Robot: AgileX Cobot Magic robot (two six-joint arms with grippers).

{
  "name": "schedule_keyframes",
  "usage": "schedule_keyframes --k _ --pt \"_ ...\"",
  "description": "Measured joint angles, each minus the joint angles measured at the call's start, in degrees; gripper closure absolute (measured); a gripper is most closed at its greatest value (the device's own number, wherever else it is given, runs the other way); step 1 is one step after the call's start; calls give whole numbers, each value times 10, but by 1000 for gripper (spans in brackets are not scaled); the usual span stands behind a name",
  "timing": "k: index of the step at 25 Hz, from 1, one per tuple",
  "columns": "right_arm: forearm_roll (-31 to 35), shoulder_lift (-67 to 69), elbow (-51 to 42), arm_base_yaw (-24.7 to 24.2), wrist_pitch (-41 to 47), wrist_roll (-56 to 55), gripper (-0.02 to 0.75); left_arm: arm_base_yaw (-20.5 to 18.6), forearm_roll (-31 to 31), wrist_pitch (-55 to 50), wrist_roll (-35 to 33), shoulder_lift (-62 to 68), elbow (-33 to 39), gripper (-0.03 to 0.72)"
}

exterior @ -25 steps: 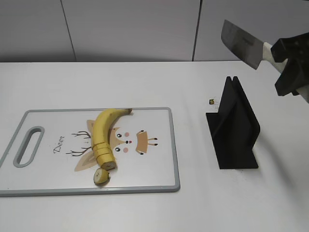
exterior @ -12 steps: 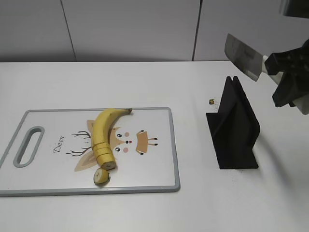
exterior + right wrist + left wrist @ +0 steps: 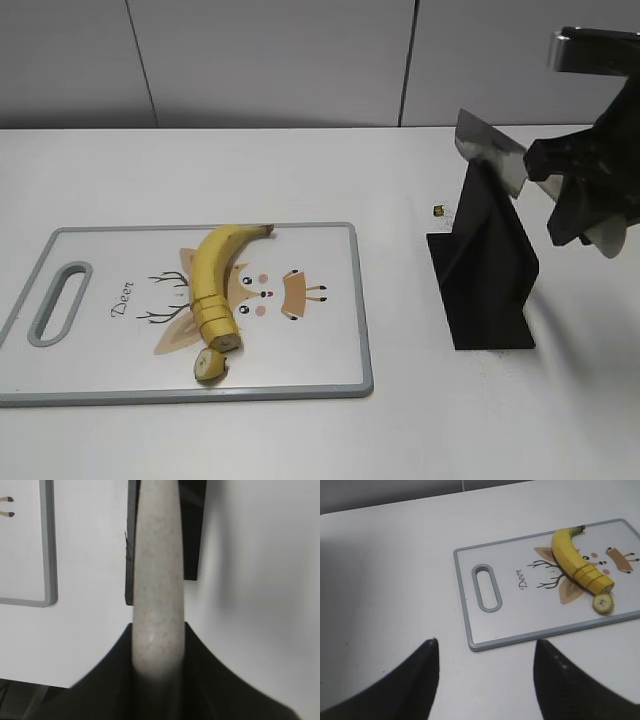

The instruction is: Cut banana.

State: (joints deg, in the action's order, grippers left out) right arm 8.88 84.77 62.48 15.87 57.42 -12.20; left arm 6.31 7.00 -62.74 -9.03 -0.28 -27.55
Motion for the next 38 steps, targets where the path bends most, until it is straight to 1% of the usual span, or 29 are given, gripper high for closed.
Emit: schedule_keyframes --k 11,17,19,20,24,26,29,33,38 --pt "32 36 0 1 29 5 578 0 0 0 0 0 0 107" --pt "36 38 0 1 34 7 578 0 0 0 0 0 0 119" --pt "38 39 0 1 40 7 567 0 0 0 0 0 0 119" --pt "42 39 0 1 47 8 547 0 0 0 0 0 0 119" --pt "48 39 0 1 57 12 395 0 0 0 0 0 0 120" --pt "51 39 0 1 57 17 332 0 0 0 0 0 0 124" --pt "55 39 0 1 57 27 255 0 -1 0 0 0 0 127" --pt "57 26 0 1 59 48 214 0 -1 1 0 0 0 129" --pt "57 -43 0 1 89 98 207 0 -1 1 0 0 0 131"
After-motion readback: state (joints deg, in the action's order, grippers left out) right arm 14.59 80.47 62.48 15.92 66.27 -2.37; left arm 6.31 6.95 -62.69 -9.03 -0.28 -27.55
